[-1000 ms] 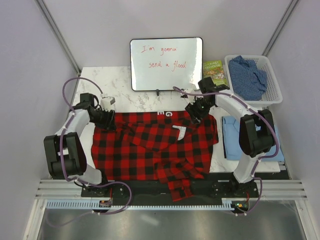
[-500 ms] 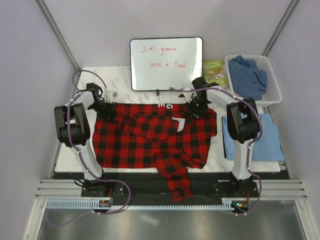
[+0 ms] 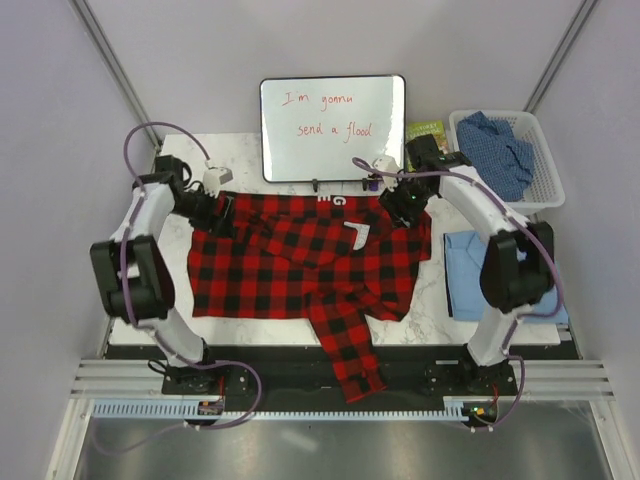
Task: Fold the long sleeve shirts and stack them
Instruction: Fold the shirt
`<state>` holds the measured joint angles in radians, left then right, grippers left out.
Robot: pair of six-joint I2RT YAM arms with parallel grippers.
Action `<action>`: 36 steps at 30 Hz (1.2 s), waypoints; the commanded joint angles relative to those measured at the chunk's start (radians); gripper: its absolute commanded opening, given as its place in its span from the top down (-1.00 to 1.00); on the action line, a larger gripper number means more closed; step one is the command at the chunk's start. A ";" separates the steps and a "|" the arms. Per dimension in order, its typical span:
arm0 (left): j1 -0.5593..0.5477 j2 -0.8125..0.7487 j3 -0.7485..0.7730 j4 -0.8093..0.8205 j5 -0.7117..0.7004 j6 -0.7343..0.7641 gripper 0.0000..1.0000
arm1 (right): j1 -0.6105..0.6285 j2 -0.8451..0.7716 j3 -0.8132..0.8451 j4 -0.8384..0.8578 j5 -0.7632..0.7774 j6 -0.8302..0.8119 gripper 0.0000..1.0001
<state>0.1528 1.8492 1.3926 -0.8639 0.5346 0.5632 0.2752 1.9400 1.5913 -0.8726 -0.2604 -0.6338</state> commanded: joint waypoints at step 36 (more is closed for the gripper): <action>0.360 -0.564 -0.598 -0.296 -0.002 1.236 -0.39 | 0.510 -0.351 -0.478 0.270 -0.060 0.105 1.00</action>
<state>0.5049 1.3521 0.8639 -1.1973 0.6064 1.5578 0.7803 1.6543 1.0569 -0.5598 -0.3042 -0.5678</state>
